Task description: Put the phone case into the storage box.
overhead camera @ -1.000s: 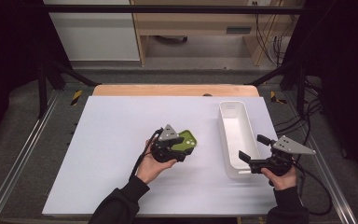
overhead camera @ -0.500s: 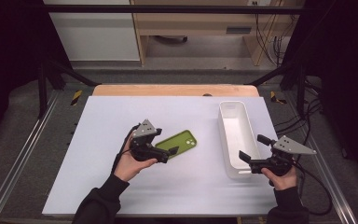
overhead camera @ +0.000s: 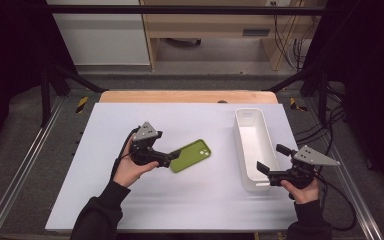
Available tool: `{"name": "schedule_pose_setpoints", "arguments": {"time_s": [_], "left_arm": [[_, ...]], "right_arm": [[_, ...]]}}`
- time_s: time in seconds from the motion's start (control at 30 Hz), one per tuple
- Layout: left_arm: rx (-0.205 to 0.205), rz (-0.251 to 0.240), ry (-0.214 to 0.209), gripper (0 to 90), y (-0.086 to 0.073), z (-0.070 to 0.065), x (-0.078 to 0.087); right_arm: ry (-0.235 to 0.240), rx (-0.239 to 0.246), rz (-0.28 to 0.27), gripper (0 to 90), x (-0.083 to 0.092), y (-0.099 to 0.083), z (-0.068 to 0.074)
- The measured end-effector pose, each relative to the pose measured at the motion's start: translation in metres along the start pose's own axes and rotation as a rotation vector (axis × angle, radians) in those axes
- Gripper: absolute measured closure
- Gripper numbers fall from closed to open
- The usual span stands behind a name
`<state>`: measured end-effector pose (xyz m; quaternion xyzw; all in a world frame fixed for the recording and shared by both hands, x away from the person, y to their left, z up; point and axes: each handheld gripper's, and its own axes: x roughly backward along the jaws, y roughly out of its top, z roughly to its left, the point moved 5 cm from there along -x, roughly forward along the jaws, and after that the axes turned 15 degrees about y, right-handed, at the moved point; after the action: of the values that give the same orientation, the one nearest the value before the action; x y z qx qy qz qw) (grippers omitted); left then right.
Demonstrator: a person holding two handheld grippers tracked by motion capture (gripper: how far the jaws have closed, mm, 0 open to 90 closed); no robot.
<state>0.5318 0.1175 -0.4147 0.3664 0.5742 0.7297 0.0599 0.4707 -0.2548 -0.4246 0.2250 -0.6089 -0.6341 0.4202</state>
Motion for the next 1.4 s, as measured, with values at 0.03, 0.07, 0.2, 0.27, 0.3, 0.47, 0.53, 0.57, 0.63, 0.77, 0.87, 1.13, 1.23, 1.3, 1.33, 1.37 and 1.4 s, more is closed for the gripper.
{"name": "schedule_pose_setpoints", "arguments": {"time_s": [0.03, 0.07, 0.2, 0.27, 0.3, 0.47, 0.53, 0.57, 0.63, 0.77, 0.87, 1.13, 1.23, 1.3, 1.33, 1.37, 1.4], "left_arm": [[0.0, 0.0, 0.0, 2.7, 0.0, 0.0, 0.0], [-0.007, 0.005, 0.003, 2.7, 0.0, 0.001, -0.002], [-0.01, 0.025, 0.018, 2.7, 0.001, 0.006, -0.013], [-0.014, 0.036, 0.024, 2.7, 0.001, 0.008, -0.018], [-0.016, 0.041, 0.026, 2.7, 0.001, 0.009, -0.02], [-0.033, 0.056, 0.028, 2.7, 0.002, 0.01, -0.029], [-0.03, 0.057, 0.027, 2.7, 0.003, 0.01, -0.033], [-0.026, 0.055, 0.024, 2.7, 0.004, 0.011, -0.035], [-0.019, 0.062, 0.024, 2.7, 0.002, 0.012, -0.04], [-0.031, 0.09, 0.031, 2.7, -0.004, 0.013, -0.05], [-0.027, 0.099, 0.031, 2.7, -0.006, 0.015, -0.055], [-0.022, 0.113, 0.027, 2.9, -0.011, 0.017, -0.065], [-0.015, 0.132, 0.025, 2.9, -0.014, 0.019, -0.069], [-0.015, 0.147, 0.028, 2.9, -0.017, 0.019, -0.072], [-0.015, 0.147, 0.028, 2.9, -0.017, 0.019, -0.072], [-0.024, 0.161, 0.033, 2.9, -0.02, 0.019, -0.075], [-0.024, 0.161, 0.033, 2.9, -0.02, 0.019, -0.075]], "right_arm": [[0.0, 0.0, 0.0, 1.2, 0.0, 0.0, 0.0], [-0.001, 0.0, -0.002, 1.2, 0.0, 0.0, 0.0], [-0.003, 0.001, -0.001, 1.2, 0.0, 0.0, 0.0], [-0.002, 0.0, 0.0, 1.2, -0.001, 0.0, 0.0], [-0.002, 0.001, 0.001, 1.2, -0.001, 0.0, 0.0], [0.0, 0.005, 0.005, 1.2, -0.002, -0.001, -0.001], [0.0, 0.006, 0.007, 1.1, -0.002, -0.001, -0.001], [0.0, 0.006, 0.007, 1.1, -0.002, -0.001, -0.001], [0.0, 0.005, 0.007, 1.1, -0.002, -0.001, 0.0], [-0.002, 0.005, 0.01, 1.1, -0.002, -0.001, 0.0], [0.0, 0.006, 0.008, 1.1, -0.002, -0.001, -0.001], [-0.001, 0.004, 0.009, 1.1, -0.002, -0.001, 0.0], [-0.001, -0.001, 0.011, 1.1, -0.002, -0.001, 0.0], [-0.001, 0.001, 0.011, 1.1, -0.003, -0.001, 0.0], [0.0, 0.0, 0.012, 1.2, -0.003, -0.001, 0.0], [0.0, 0.001, 0.012, 1.1, -0.003, -0.001, 0.0], [0.0, 0.001, 0.012, 1.1, -0.003, -0.001, 0.0]]}}
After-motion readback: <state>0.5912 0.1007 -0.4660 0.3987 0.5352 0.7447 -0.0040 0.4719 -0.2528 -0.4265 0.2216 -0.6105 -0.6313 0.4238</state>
